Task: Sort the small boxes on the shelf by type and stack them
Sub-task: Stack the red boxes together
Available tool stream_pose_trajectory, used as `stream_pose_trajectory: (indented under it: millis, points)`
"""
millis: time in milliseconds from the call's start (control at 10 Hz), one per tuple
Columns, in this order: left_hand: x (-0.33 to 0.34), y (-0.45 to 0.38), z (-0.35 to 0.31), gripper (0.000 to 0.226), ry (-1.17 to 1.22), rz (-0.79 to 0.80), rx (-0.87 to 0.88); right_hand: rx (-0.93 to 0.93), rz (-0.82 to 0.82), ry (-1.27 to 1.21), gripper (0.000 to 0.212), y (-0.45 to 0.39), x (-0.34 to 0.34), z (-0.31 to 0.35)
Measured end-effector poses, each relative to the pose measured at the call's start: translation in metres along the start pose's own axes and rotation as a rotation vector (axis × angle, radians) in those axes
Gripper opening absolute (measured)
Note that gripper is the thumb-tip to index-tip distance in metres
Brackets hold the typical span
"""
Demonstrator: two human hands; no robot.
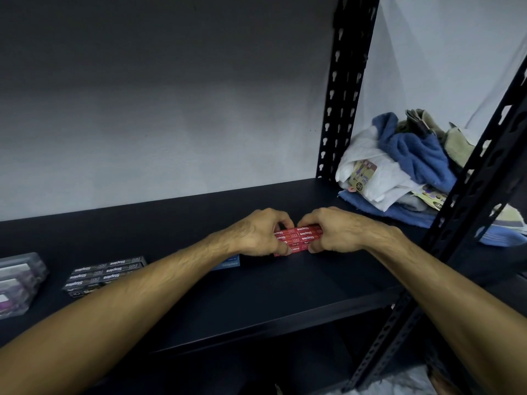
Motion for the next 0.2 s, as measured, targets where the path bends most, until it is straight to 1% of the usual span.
stream_pose_trajectory:
  millis: [100,200]
  points:
    - [-0.005,0.005,-0.001,0.076,-0.065,-0.019,-0.017,0.036,-0.011,0.000,0.066,0.001,0.000,-0.001]
    - [-0.026,0.027,-0.010,0.079,-0.120,-0.170,0.028,0.056,-0.156,0.098,0.078,0.022,-0.015,-0.002]
Point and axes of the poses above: each hand's wrist, its own y-axis away from the middle knuckle, its own x-axis out of the palm, z = x × y, the point moved 6 cm from there along -y, towards the middle knuckle, and after that the axes turned 1 degree about x, right-handed, at the moved point
